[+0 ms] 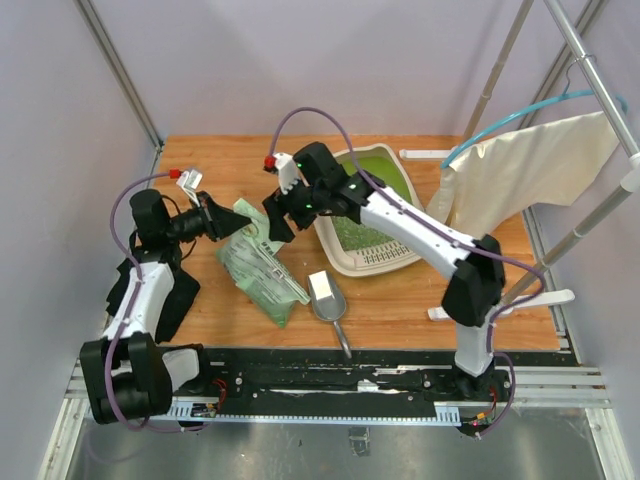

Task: Fill the litter box with clean litter
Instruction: Pick up the cat litter bag at the center of the board, then remove the clamp from the cat litter bag.

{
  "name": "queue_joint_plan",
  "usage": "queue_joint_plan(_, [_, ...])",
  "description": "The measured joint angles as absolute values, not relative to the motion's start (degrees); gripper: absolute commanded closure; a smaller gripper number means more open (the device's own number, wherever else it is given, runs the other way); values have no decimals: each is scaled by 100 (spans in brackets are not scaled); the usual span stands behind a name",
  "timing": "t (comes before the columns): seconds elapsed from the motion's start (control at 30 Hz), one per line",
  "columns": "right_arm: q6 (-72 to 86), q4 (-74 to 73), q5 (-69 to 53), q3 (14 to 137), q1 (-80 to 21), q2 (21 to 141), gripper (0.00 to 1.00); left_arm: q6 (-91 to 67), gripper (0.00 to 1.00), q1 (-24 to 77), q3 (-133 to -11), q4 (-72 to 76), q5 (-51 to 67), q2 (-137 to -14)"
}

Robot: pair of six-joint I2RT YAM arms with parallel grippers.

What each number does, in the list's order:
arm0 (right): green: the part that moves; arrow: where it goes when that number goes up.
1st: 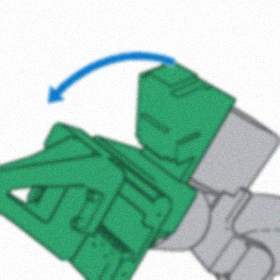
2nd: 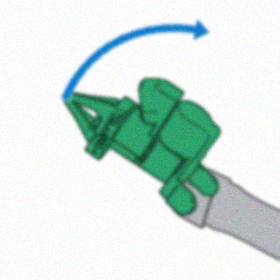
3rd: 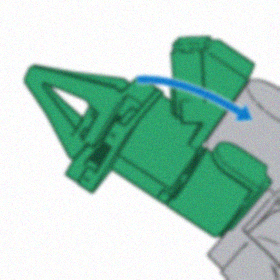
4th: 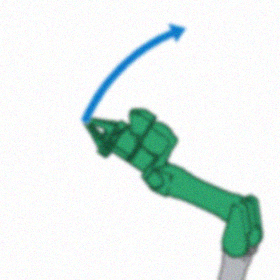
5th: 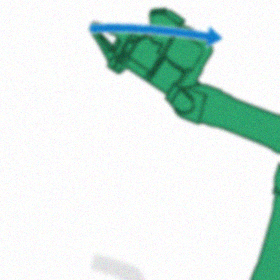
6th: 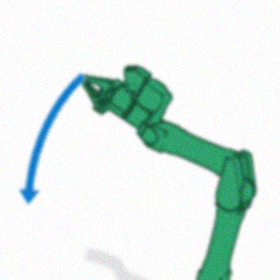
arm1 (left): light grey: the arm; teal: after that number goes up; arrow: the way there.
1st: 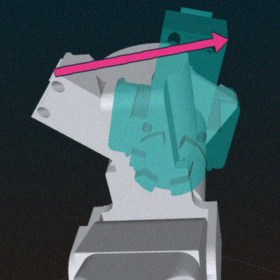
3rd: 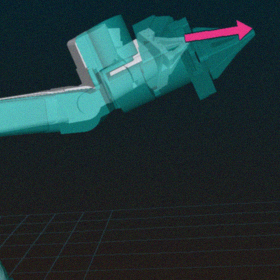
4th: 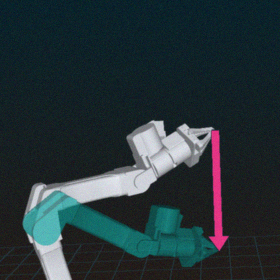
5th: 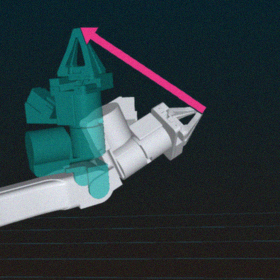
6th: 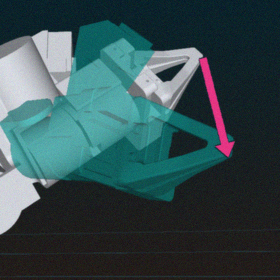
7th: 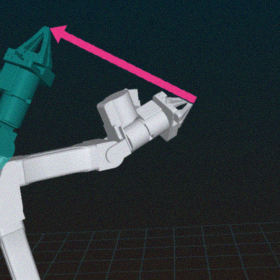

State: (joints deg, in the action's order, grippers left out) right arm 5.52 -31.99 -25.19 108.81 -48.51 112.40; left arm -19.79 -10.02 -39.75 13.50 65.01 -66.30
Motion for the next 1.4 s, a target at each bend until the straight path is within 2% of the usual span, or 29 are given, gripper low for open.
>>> queue_joint_plan(0.27, [504, -2974, -1302, 9282, -5168, 9021, 25, -1647, 99, -998, -3946, -19, 5242, -5627])
queue_joint_plan(0.5, [200, -2786, -565, 8788, -6536, 9008, 18, -1813, 99, -1007, -3603, -381, 4265, -4974])
queue_joint_plan(0.63, [8, -2799, -126, 8711, -6825, 9343, 16, -1964, 99, -1004, -3409, -582, 3975, -4541])
queue_joint_plan(0.9, [-226, -2797, 283, 8799, -6849, 9865, 35, -2097, 100, -1004, -3229, -836, 3726, -4248])
queue_joint_plan(0.97, [-263, -2821, 296, 8831, -6849, 9933, 46, -2106, 99, -1004, -3229, -878, 3688, -4248])
queue_joint_plan(1.17, [-395, -2834, 325, 8882, -6849, 9937, 61, -2104, 100, -1004, -3229, -921, 3623, -4248])
queue_joint_plan(1.3, [-491, -2840, 388, 8901, -6849, 9937, 64, -2102, 99, -1004, -3229, -937, 3603, -4248])
queue_joint_plan(1.4, [-545, -2847, 436, 8960, -6849, 9946, 53, -2102, 99, -1004, -3229, -939, 3603, -4246])
